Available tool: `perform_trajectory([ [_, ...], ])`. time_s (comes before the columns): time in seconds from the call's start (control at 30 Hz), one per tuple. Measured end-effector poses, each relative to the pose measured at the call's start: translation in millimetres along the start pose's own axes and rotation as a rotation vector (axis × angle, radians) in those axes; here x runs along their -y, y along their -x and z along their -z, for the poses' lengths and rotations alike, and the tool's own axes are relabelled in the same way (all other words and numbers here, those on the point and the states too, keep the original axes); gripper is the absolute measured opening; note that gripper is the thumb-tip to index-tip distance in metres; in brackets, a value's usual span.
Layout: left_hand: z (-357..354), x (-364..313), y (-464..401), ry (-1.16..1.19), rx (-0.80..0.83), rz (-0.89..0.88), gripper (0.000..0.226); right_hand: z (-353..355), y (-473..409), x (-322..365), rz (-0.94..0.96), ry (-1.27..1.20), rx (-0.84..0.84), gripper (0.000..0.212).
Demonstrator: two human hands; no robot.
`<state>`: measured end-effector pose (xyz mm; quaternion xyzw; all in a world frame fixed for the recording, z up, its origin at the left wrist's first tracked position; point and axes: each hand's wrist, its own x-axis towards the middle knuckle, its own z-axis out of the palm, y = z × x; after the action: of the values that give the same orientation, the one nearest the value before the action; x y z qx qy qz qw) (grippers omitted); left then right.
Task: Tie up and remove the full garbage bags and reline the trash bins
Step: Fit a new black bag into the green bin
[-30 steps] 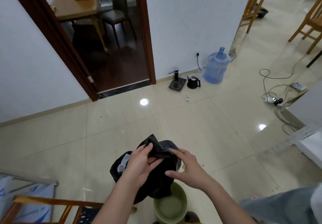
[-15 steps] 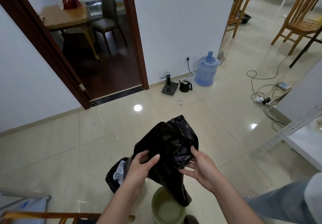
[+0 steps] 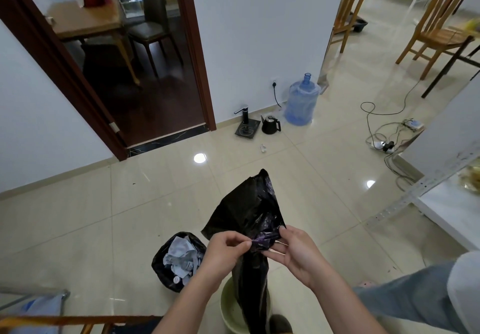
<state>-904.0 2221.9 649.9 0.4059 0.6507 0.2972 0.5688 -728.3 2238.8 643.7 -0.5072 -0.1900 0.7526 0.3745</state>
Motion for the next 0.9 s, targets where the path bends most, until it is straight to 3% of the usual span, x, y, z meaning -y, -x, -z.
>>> perform_trajectory([
  [0.2,5,-2,-1,-0.048,-0.072,-0.025,0.005,2,4,3,0.043,-0.019,-0.073,0.029],
  [0.37,-7,-11,3,0.039,0.031,-0.027,0.013,-12,8,-1,0.082,-0.030,0.007,0.019],
  [0.5,-8,-8,3,0.008,-0.026,-0.033,0.008,-19,14,-3,0.115,-0.002,0.072,0.022],
  [0.57,-8,-7,2,0.025,-0.032,-0.039,0.008,-22,16,-5,0.143,0.074,0.029,0.016],
  [0.77,-2,-9,4,0.076,-0.023,-0.018,0.025,-14,11,-7,0.152,0.167,-0.127,0.030],
  [0.9,9,-10,4,0.181,-0.128,0.011,0.018,-4,3,-9,0.104,0.108,-0.245,0.023],
])
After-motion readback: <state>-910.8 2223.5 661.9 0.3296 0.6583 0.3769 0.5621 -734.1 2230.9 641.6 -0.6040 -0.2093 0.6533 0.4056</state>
